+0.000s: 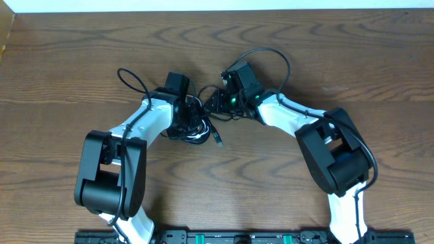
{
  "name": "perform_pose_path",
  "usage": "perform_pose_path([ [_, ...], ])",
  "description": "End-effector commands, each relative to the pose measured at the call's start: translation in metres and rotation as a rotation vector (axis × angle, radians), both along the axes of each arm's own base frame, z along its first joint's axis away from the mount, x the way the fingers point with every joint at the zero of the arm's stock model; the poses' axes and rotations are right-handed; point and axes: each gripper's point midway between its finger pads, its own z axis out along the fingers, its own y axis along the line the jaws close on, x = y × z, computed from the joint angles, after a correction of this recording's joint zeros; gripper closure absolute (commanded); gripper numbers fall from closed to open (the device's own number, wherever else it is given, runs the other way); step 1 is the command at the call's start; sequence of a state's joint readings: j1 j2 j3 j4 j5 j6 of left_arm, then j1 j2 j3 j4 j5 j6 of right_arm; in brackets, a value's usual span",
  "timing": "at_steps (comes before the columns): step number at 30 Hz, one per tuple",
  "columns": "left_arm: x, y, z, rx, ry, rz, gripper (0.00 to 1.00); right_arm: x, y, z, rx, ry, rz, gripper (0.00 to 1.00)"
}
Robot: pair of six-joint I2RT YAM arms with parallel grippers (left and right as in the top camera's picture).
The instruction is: Untangle cables
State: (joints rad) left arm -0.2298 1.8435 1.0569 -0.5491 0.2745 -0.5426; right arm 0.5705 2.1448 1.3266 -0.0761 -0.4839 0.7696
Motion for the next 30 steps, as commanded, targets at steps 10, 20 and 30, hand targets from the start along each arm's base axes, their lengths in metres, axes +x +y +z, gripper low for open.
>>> perform_pose_path([
  [10,-0.011,0.014,-0.014,0.062,0.047,0.014,0.92,-0.021,0.006,-0.028,-0.004,0.142,-0.009,0.69],
  [20,-0.012,0.014,-0.014,0.063,0.047,0.013,0.92,-0.038,0.026,-0.027,0.078,0.256,-0.008,0.76],
  [30,-0.012,0.014,-0.014,0.063,0.047,0.013,0.92,-0.038,0.03,-0.022,0.125,0.355,-0.085,0.81],
])
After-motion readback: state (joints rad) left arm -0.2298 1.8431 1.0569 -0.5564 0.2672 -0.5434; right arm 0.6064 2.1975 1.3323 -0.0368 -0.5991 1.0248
